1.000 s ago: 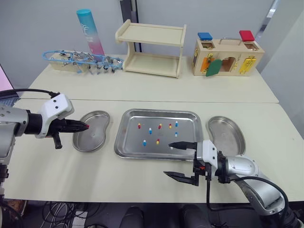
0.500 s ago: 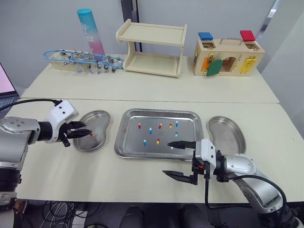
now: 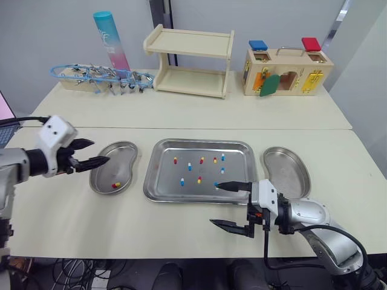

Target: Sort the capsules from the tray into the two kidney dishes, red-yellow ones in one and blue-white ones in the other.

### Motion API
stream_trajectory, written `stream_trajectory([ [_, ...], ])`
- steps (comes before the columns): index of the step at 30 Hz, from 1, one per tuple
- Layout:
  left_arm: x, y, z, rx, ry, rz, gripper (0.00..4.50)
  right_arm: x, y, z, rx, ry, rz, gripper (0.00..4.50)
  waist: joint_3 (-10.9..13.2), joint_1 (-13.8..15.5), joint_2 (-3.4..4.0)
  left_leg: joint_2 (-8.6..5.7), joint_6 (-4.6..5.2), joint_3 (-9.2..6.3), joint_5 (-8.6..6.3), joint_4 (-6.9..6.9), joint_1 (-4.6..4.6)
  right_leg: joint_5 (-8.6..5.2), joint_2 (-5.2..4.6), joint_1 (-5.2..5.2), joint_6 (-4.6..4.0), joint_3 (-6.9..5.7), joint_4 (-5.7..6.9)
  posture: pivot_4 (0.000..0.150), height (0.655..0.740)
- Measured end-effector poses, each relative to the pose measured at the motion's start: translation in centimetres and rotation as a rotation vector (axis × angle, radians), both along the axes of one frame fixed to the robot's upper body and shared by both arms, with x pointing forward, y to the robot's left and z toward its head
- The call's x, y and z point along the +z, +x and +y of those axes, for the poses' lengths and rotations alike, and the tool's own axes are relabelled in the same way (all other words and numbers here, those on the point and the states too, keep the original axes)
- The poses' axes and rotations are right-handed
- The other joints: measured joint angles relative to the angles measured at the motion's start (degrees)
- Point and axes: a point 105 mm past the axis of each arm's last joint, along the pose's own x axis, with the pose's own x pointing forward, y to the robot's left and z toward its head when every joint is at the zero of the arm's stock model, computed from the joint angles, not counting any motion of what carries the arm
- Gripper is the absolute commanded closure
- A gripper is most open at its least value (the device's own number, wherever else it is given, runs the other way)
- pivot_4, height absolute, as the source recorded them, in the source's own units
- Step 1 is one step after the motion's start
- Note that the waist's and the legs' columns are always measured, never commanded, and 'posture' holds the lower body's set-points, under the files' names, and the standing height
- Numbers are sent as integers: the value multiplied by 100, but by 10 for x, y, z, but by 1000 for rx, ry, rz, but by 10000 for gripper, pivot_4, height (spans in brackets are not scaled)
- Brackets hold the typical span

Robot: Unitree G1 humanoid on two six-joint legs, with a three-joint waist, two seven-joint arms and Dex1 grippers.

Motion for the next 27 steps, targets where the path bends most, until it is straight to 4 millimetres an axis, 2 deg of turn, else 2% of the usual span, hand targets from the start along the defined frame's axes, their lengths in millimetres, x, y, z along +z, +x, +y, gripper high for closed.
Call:
stream_trajectory([
  [2,3,-8,8,29,-34,-22,8190,0,2,-9,-32,-6,6,0,0,5,0,0,0,1,0,0,-1,0,0,0,0,0,0,1500,7400],
  [6,-2,-33,36,144,-91,-51,8190,1,6,-54,-160,-76,13,0,0,24,1,0,0,7,-1,-2,1,0,-2,3,0,3,-5,1500,7400],
  [9,-27,-57,63,265,-108,-21,8190,3,10,-97,-288,-152,13,0,0,27,1,1,1,9,-1,-6,7,0,-2,6,-1,4,-7,1500,7400],
  [12,-59,-86,90,413,-121,27,8190,5,15,-150,-443,-223,23,0,-1,30,-2,1,2,12,-2,-6,10,1,-3,14,-2,5,-15,1500,7400],
  [15,-78,-105,105,506,-131,37,87,10,19,-193,-541,-284,19,0,-2,37,-4,4,3,12,-2,-6,14,4,-3,25,-5,0,-30,1500,7400],
  [16,-82,-111,108,523,-136,42,87,9,18,-206,-560,-310,27,0,-4,53,-7,4,3,13,-3,-7,14,4,-3,26,-5,-2,-32,1500,7400],
  [21,-92,-126,109,539,-153,34,87,-5,5,-232,-538,-406,119,0,-4,102,-7,6,4,18,-4,-6,14,4,-4,28,-5,0,-35,1500,7400],
  [27,-91,-126,104,523,-169,17,87,-16,-13,-262,-537,-473,221,0,-4,117,-7,7,4,21,-4,-6,14,4,-4,30,-4,0,-38,1500,7400],
])
